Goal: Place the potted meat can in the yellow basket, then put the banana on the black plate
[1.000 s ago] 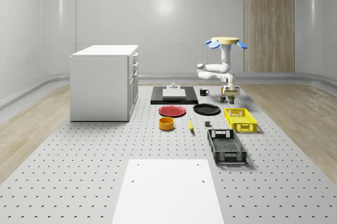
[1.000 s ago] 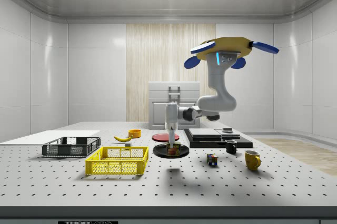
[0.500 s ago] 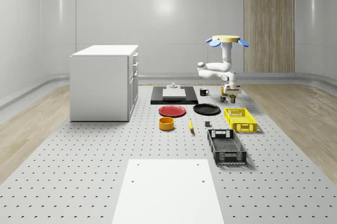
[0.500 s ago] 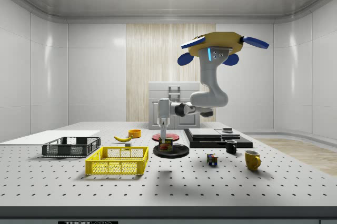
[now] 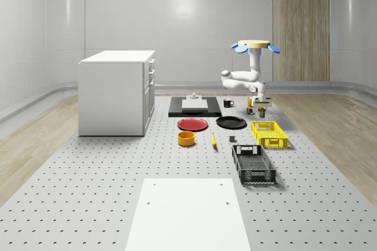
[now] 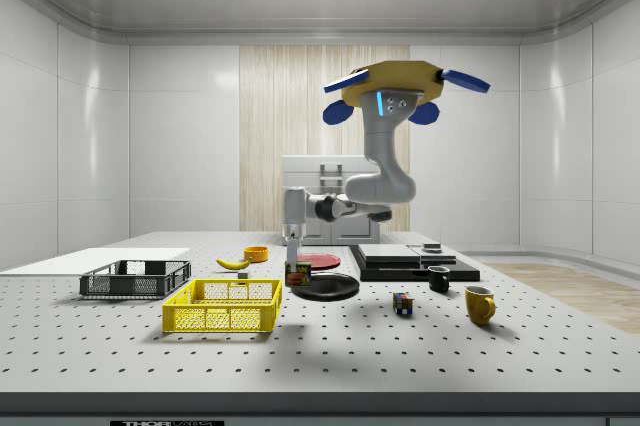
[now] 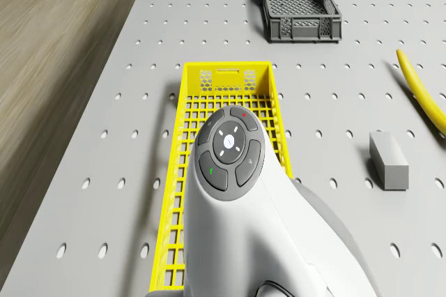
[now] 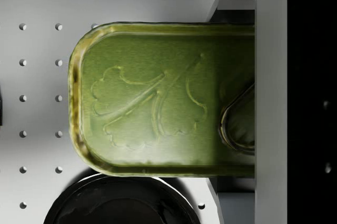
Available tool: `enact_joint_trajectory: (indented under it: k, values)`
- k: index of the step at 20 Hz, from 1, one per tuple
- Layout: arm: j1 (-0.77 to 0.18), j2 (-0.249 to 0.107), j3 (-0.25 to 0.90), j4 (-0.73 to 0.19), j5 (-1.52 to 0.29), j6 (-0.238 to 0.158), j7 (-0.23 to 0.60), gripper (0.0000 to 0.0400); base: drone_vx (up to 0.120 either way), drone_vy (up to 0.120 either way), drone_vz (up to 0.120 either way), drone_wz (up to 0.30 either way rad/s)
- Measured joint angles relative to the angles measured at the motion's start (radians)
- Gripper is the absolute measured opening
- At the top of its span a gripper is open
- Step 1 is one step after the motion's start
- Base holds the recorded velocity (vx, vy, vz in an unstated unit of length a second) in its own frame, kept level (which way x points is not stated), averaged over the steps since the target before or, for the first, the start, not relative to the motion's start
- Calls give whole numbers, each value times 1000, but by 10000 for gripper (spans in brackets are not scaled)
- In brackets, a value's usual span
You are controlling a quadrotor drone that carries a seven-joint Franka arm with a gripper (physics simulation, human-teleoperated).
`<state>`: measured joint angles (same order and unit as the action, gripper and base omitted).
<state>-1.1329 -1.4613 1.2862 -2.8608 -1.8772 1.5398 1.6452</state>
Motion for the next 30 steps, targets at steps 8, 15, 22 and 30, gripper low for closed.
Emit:
enact_joint_trajectory:
  k: [8,15,22,30]
  values:
    - [-2,-7,1,0,3,6,2,289,120,0,0,0]
    - [-4,-13,2,1,5,12,3,289,120,0,0,0]
    - [-5,-18,3,1,8,16,4,289,120,0,0,0]
    - [-7,-23,4,1,10,21,6,289,85,0,-35,0]
